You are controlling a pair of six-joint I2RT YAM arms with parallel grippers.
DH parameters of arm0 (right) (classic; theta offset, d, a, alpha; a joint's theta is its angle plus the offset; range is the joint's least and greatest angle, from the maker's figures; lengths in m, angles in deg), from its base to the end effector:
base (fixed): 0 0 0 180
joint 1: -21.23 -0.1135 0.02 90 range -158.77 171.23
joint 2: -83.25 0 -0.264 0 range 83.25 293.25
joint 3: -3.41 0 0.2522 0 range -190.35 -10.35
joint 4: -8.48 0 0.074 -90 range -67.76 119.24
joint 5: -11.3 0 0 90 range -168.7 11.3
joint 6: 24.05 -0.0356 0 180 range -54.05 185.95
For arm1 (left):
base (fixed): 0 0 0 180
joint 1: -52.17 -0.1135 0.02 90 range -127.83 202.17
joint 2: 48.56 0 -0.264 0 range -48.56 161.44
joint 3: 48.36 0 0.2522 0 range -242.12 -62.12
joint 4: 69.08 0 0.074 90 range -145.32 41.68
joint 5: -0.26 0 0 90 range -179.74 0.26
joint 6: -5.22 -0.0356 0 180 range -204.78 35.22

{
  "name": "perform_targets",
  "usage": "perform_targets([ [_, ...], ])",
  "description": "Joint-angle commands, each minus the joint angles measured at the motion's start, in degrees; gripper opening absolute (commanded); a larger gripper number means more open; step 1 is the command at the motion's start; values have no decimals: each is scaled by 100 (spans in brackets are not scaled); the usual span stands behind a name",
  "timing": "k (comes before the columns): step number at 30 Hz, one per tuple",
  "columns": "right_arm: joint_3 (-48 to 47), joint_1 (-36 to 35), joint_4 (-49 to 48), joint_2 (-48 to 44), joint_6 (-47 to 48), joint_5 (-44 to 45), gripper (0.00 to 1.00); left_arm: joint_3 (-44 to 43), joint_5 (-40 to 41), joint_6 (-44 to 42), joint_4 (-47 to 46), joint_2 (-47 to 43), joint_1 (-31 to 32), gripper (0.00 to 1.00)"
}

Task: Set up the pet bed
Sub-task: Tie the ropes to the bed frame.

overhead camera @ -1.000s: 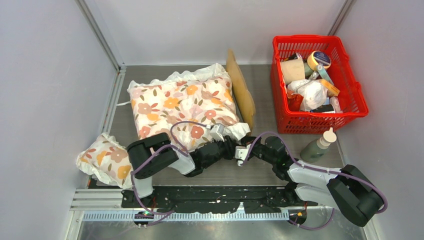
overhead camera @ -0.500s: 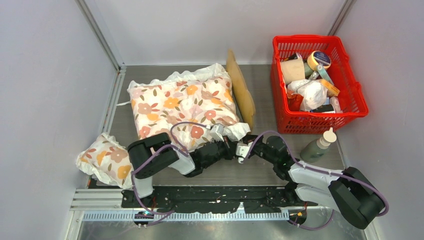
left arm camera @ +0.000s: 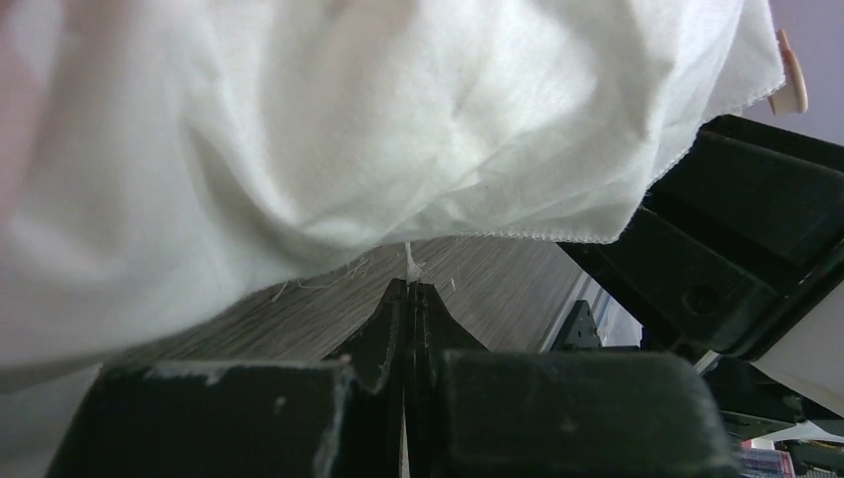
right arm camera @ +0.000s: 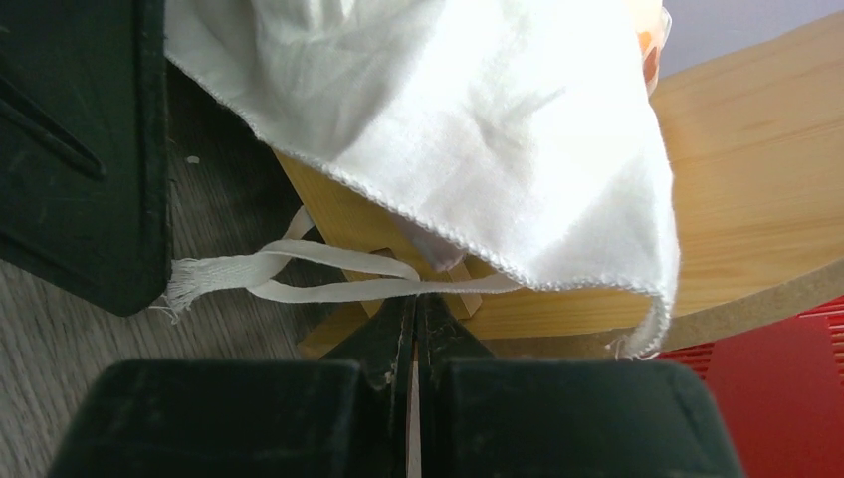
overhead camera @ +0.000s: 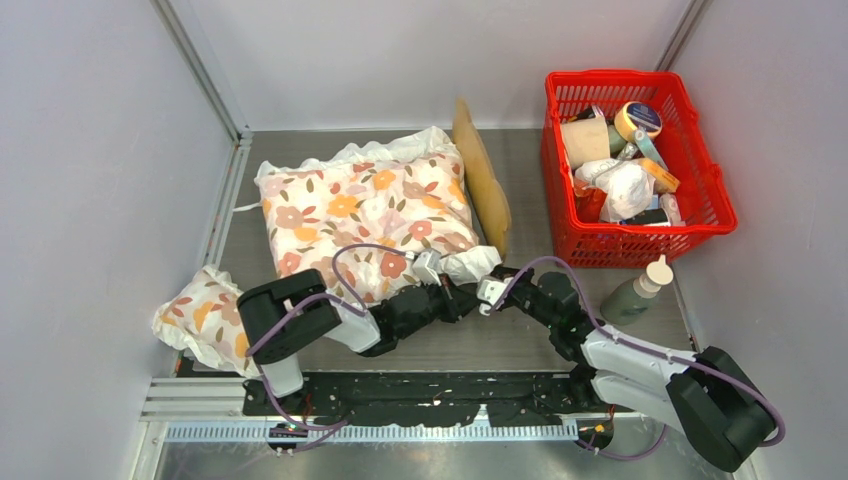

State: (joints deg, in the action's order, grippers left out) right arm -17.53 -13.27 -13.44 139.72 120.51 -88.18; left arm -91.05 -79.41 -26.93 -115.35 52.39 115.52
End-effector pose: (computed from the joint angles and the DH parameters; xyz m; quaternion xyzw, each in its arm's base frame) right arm 0.1495 0.1099 0.1613 -0.5857 0.5225 -0.0434 0.6181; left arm 0.1445 -0.2737 0.1356 -0.0195 0.7758 -0.5118 0.3687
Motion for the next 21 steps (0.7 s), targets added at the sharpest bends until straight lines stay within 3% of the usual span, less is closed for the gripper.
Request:
perform_targets([
  [1, -171, 95, 106, -170, -393, 544, 5, 15, 183, -246, 248, -226, -29, 0],
  [8, -264, 118, 408, -133, -795, 909, 5, 20, 289, -558, 691, -464, -32, 0],
  [12, -223, 119, 273, -168, -940, 629, 5, -206, -48, -1023, 1046, -640, -29, 0],
  [13, -199, 121, 220, -161, -1001, 613, 5, -249, -202, -1193, 937, -603, -7, 4],
  [16, -192, 119, 146, -102, -1020, 500, 5, -171, -82, -1354, 245, -423, 154, 50],
  [17, -200, 119, 143, -97, -1014, 491, 5, -152, -72, -1259, 98, -358, 167, 55],
  [21, -188, 119, 186, -231, -983, 471, 5, -261, -94, -1062, -41, -102, 175, 53],
])
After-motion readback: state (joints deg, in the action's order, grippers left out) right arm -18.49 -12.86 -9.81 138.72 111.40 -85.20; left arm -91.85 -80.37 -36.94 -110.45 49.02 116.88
